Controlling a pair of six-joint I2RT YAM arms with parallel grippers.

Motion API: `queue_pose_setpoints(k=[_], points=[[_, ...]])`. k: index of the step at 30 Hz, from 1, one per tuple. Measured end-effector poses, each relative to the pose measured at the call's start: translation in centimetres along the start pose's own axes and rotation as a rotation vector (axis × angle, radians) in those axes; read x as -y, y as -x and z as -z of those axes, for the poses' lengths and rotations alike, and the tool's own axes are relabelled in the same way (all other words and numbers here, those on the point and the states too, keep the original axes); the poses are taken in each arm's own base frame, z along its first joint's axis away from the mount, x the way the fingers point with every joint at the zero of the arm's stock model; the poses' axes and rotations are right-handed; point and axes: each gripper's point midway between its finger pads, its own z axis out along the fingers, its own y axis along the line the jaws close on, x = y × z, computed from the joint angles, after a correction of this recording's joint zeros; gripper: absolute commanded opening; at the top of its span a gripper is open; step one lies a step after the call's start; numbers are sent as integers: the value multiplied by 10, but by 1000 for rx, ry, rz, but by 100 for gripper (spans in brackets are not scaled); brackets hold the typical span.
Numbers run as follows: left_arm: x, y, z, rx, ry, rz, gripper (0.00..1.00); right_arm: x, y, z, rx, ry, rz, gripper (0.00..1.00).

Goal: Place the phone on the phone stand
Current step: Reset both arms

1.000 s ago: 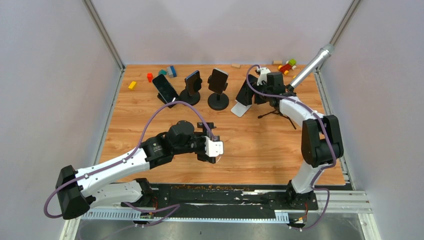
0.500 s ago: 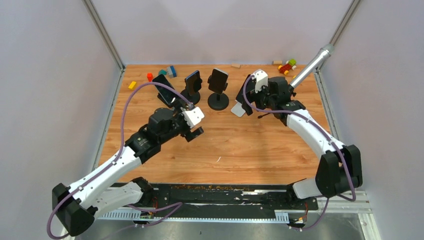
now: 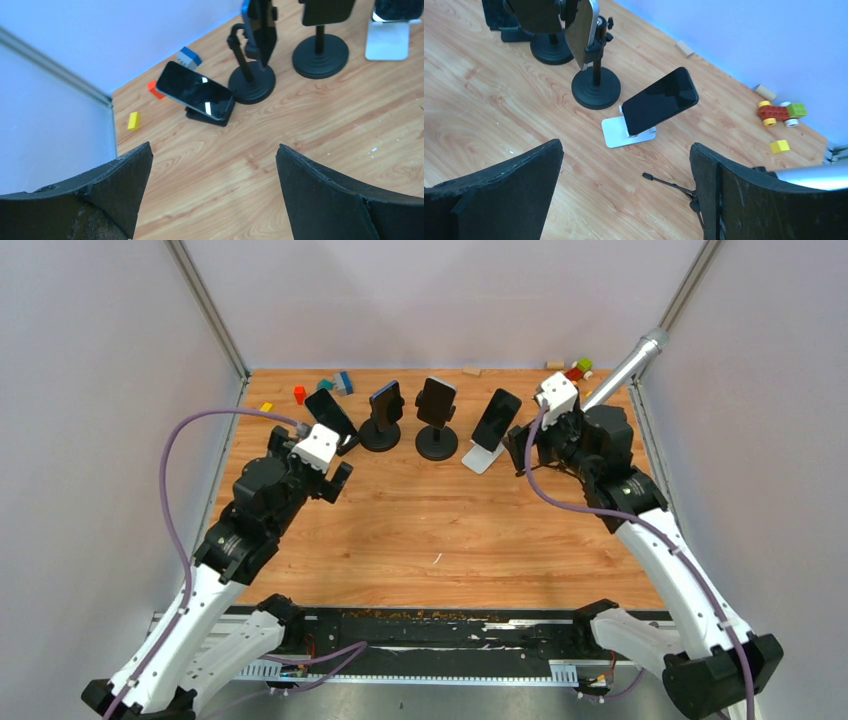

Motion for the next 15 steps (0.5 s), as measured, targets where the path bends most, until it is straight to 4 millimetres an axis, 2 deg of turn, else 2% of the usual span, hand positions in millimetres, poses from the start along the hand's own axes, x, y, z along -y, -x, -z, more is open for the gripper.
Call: queue_pose_setpoints(k=[4, 7, 11, 15], points=[[-20, 2, 22, 6, 88, 39, 100, 2, 13, 25, 69, -33, 0, 100], [-35, -2, 35, 2, 162, 72, 100, 3, 8, 37, 103, -56, 0, 100], [-48, -7, 44, 0, 231, 100, 100, 6, -7, 40, 98, -90, -2, 100], [-46, -21, 40, -36, 245, 99, 100, 6, -15, 41, 98, -102, -1, 100]])
